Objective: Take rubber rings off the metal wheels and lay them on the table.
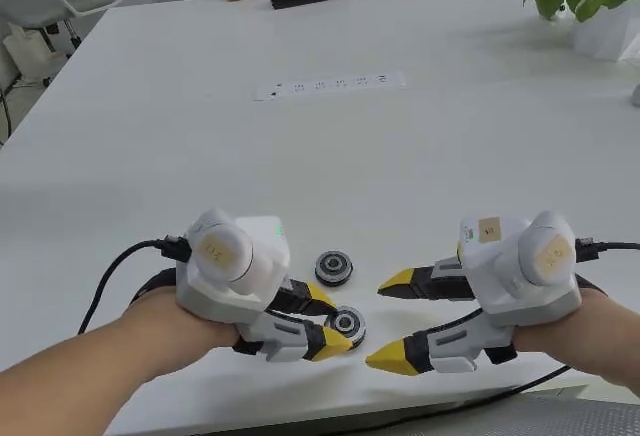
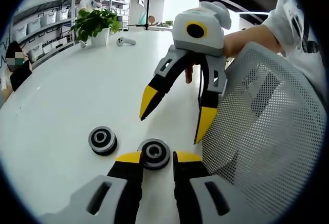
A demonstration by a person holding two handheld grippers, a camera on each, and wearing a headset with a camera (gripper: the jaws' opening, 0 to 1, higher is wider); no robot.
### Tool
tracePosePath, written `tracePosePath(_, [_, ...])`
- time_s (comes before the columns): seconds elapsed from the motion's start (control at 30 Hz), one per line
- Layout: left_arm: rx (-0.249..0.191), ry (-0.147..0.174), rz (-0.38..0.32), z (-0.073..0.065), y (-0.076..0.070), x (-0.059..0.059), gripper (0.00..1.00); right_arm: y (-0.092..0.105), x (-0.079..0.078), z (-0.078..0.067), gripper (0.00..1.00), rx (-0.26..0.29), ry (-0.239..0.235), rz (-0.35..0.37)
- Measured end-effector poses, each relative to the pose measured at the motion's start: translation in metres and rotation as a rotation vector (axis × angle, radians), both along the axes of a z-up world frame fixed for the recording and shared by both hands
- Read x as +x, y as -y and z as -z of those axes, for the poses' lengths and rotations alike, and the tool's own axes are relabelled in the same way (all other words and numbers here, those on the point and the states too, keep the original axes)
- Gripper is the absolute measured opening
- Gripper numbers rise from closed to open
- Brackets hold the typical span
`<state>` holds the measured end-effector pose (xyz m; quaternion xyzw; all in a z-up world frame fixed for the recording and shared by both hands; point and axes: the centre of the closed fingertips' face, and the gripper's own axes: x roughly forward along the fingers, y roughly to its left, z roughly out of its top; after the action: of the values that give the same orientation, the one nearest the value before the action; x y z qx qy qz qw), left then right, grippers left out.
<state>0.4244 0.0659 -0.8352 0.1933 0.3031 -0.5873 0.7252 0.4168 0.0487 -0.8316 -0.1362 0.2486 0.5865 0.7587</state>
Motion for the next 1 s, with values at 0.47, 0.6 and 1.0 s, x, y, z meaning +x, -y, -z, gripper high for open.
tracePosePath(0.47, [0.003,0.047,-0.03,0.0008,0.001,0.0053,0.09,0.0006,0.0019,0.002,0.47,0.003,-0.006,0.009])
tracePosePath(0.6, [0.024,0.099,0.002,0.0015,0.0009,0.0045,0.09,-0.0004,0.002,0.0033,0.47,0.002,-0.008,0.008])
tracePosePath(1.0, [0.027,0.103,0.003,0.0007,0.0021,0.0028,0.07,-0.0067,0.0047,0.0081,0.44,-0.008,-0.01,-0.011])
